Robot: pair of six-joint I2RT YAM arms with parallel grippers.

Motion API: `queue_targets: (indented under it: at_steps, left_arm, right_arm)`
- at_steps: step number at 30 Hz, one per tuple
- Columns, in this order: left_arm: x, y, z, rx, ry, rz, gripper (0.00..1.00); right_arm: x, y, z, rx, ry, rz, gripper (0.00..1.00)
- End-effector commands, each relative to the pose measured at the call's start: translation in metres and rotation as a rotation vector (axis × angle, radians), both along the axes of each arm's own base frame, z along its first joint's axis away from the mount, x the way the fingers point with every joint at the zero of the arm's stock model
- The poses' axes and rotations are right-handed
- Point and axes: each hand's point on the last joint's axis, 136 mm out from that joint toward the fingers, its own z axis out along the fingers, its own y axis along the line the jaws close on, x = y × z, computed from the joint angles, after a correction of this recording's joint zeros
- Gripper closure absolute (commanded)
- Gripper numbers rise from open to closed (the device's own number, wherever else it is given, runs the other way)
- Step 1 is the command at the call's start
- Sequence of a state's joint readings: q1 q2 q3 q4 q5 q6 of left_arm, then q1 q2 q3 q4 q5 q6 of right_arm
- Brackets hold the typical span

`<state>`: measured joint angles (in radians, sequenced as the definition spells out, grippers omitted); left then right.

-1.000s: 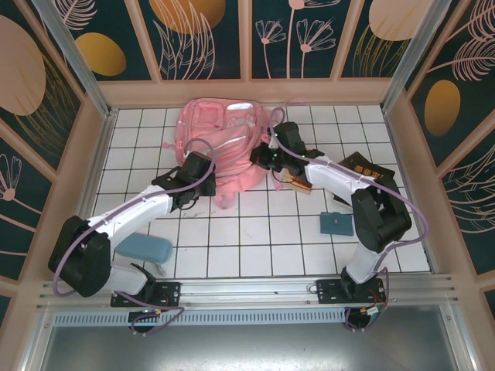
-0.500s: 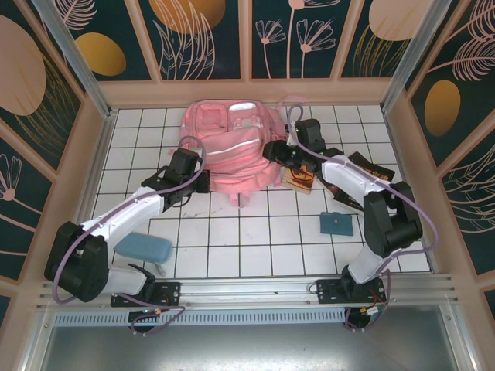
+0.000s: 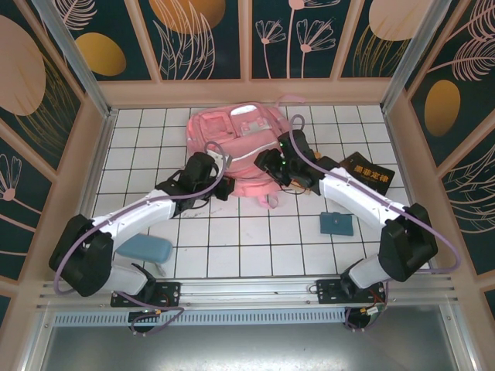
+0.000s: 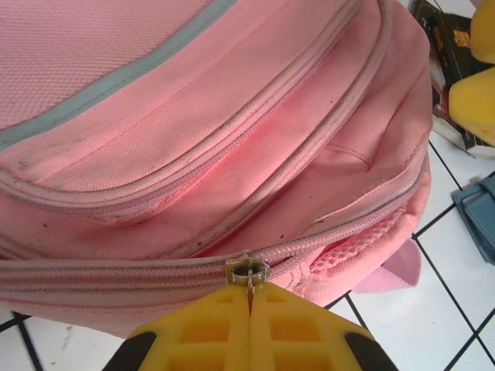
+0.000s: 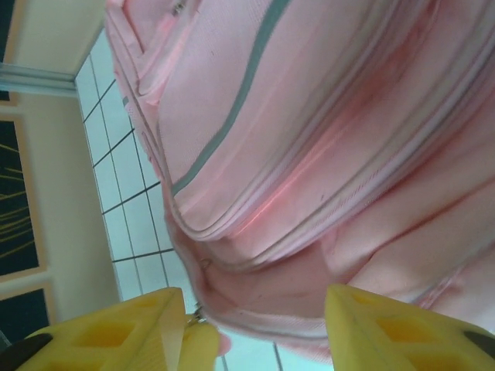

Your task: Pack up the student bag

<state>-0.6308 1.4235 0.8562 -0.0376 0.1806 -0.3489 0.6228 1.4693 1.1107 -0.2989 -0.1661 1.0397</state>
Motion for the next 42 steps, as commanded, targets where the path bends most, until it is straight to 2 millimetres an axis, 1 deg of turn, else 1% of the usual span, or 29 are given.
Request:
queue_targets:
  at_steps: [1, 3, 6, 11, 15, 17, 20, 23, 25, 28, 30, 32, 34, 36, 37, 40, 42]
  left_arm:
    - [0.008, -0.018, 0.016, -0.085, -0.056, -0.03, 1.0]
    - [0.008, -0.02, 0.013, -0.087, -0.047, -0.036, 1.0]
    - [0.007, -0.022, 0.01, -0.087, -0.041, -0.044, 1.0]
    - [0.008, -0.022, 0.012, -0.087, -0.048, -0.042, 1.0]
    - [0.007, -0.022, 0.012, -0.09, -0.046, -0.045, 1.0]
    - [0.007, -0.022, 0.012, -0.09, -0.046, -0.044, 1.0]
    - [0.007, -0.02, 0.012, -0.085, -0.05, -0.034, 1.0]
    - [0.008, -0.016, 0.012, -0.073, -0.055, -0.016, 1.0]
    - [0.01, -0.011, 0.01, -0.057, -0.053, 0.01, 1.0]
    - [0.015, 0.003, 0.002, -0.002, -0.04, 0.09, 1.0]
    - [0.018, 0.018, -0.007, 0.059, -0.026, 0.16, 1.0]
    - [0.016, 0.034, -0.017, 0.138, -0.016, 0.198, 1.0]
    - [0.014, 0.052, -0.026, 0.196, -0.001, 0.236, 1.0]
    - [0.014, 0.066, -0.033, 0.203, 0.034, 0.256, 1.0]
    - [0.015, 0.076, -0.037, 0.206, 0.052, 0.282, 1.0]
    - [0.022, 0.1, -0.046, 0.202, 0.086, 0.355, 1.0]
    - [0.029, 0.111, -0.051, 0.202, 0.1, 0.4, 1.0]
  right_arm:
    - [-0.015, 0.005, -0.019, 0.089, 0.163, -0.065, 0.5]
    - [-0.018, 0.007, -0.022, 0.111, 0.191, -0.081, 0.51]
    - [-0.019, 0.003, -0.026, 0.125, 0.216, -0.129, 0.5]
    - [-0.025, -0.003, -0.047, 0.134, 0.296, -0.201, 0.48]
    - [-0.022, -0.003, -0.054, 0.148, 0.316, -0.226, 0.49]
    - [-0.019, -0.002, -0.059, 0.149, 0.321, -0.231, 0.53]
    - [-0.015, -0.006, -0.067, 0.137, 0.331, -0.274, 0.62]
    - [-0.012, -0.011, -0.074, 0.136, 0.336, -0.323, 0.67]
    - [-0.009, -0.014, -0.075, 0.134, 0.331, -0.347, 0.76]
    - [-0.005, -0.024, -0.075, 0.104, 0.297, -0.384, 0.9]
    - [-0.003, -0.032, -0.072, 0.08, 0.265, -0.4, 0.95]
    - [-0.001, -0.04, -0.068, 0.063, 0.235, -0.406, 0.99]
    - [-0.002, -0.048, -0.064, 0.047, 0.213, -0.425, 0.99]
    - [-0.004, -0.052, -0.06, 0.047, 0.198, -0.428, 1.0]
    - [-0.002, -0.055, -0.056, 0.039, 0.176, -0.441, 0.99]
    - [-0.001, -0.054, -0.05, 0.043, 0.155, -0.426, 0.99]
    - [0.0, -0.05, -0.047, 0.054, 0.147, -0.406, 0.99]
